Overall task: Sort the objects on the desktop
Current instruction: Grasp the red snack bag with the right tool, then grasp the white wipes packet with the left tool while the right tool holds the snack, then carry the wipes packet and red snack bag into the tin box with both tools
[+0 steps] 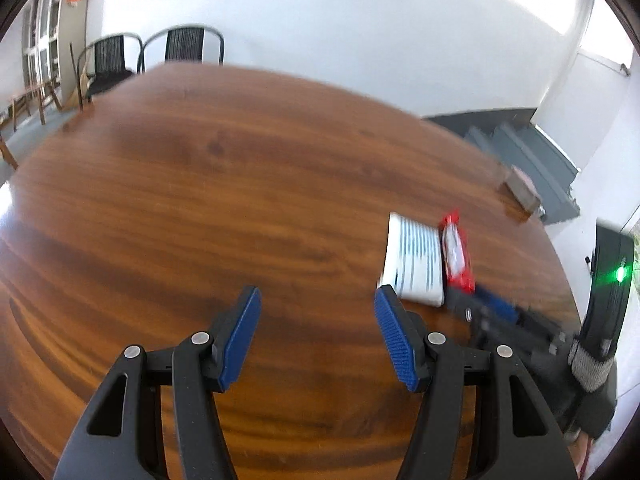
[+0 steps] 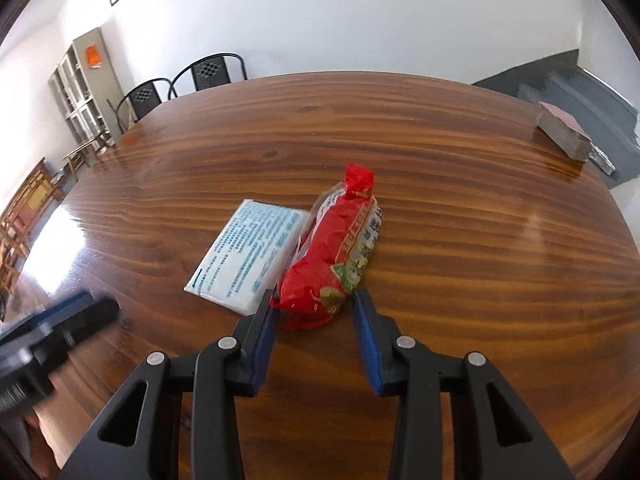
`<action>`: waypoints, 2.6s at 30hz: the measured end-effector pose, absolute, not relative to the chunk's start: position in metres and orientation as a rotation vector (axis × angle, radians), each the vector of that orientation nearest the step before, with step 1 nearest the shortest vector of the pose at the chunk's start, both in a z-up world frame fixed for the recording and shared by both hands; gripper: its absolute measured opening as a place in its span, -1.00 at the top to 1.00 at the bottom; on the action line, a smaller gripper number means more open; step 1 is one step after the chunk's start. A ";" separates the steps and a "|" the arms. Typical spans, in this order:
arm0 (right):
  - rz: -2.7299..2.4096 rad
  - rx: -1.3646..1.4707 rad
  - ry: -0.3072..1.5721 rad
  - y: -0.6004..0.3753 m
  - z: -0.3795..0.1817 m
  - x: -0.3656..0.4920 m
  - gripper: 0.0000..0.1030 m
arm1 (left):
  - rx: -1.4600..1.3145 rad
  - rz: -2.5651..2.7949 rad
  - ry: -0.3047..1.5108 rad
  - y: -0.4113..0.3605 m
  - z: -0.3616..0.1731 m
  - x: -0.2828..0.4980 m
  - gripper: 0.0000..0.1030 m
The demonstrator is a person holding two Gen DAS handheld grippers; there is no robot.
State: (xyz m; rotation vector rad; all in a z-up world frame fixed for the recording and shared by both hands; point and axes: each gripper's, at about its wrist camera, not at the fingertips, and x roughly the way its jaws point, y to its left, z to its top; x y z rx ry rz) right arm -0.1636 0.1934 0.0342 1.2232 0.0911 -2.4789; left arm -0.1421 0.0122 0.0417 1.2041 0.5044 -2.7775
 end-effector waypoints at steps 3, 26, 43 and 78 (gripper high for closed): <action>-2.518 1.242 0.023 0.205 0.034 -0.162 0.37 | 1.169 -2.832 0.462 0.016 0.047 -0.156 -0.22; -2.506 1.228 0.066 0.244 0.037 -0.175 -0.49 | 1.329 -2.856 0.273 0.081 0.019 -0.216 -0.39; -2.534 1.207 -0.166 0.270 0.049 -0.177 -0.49 | 1.377 -2.884 0.121 0.096 0.014 -0.216 -0.39; -2.544 1.163 0.047 0.193 0.038 -0.175 0.38 | 1.208 -2.797 0.134 0.058 0.046 -0.204 0.04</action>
